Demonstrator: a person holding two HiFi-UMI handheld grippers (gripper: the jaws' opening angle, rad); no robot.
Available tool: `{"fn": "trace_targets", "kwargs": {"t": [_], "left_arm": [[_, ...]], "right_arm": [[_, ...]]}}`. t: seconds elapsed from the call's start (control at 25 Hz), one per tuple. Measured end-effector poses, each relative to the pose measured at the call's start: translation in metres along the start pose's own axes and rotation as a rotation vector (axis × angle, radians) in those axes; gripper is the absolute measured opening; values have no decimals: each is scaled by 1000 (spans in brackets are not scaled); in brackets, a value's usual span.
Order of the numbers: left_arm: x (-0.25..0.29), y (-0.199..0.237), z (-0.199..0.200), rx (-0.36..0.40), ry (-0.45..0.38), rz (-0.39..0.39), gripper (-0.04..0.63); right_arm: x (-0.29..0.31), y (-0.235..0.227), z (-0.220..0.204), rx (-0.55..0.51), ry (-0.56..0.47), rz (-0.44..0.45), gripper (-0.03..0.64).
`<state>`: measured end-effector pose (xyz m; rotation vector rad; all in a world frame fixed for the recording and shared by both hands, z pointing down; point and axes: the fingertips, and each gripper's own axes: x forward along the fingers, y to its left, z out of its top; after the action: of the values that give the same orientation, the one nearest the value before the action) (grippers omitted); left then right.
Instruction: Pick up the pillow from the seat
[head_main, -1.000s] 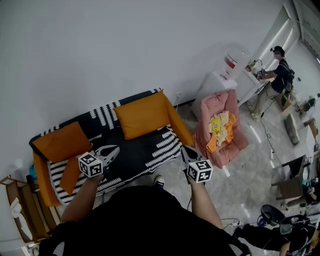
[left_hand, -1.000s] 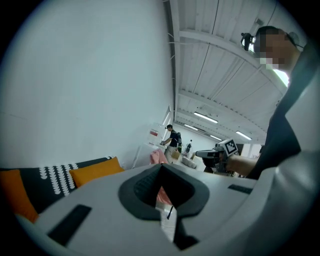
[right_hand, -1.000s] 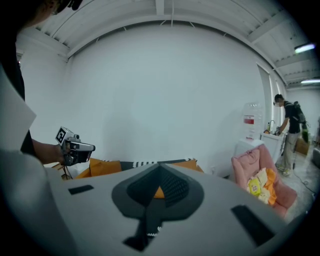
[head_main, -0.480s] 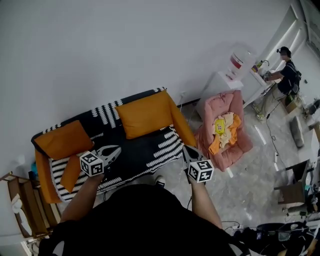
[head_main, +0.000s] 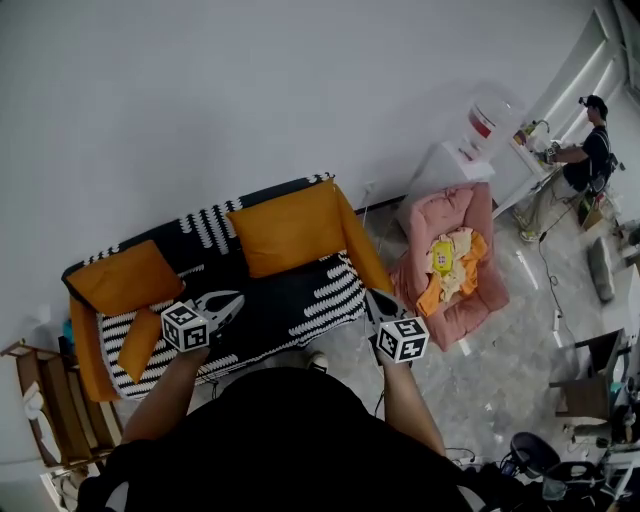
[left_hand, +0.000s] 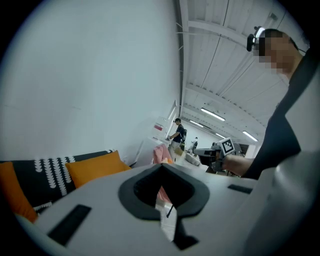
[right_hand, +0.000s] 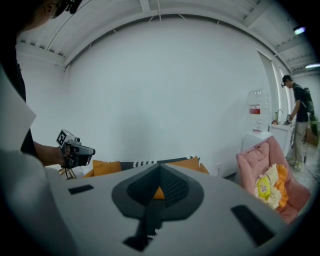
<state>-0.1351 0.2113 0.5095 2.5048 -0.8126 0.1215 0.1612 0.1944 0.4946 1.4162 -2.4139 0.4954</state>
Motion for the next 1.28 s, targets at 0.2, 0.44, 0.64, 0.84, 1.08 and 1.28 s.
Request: {"fn": "trace_targets", "kwargs": {"t": [0.2,0.44,0.64,0.84,1.08,1.28], "left_arm": [[21,6,12,3,-8,29,8],[48,12,22,18,0,63,8],[69,17,29,5,-10,101,8],[84,17,32,-7,-16,140,8],[98,18,26,-36,-25,189,8],[108,15,19,-56,-41,206,8]], "right_arm": [[12,-27,6,1,7,21,0],[32,-59,22,-13,7,58,0],[48,-78,33,-21,1,114,0],[62,-96,41,-25,6,166,2],[79,-108,37,-33,35,240,2],[83,-113,31,-11,54,274,2]]}}
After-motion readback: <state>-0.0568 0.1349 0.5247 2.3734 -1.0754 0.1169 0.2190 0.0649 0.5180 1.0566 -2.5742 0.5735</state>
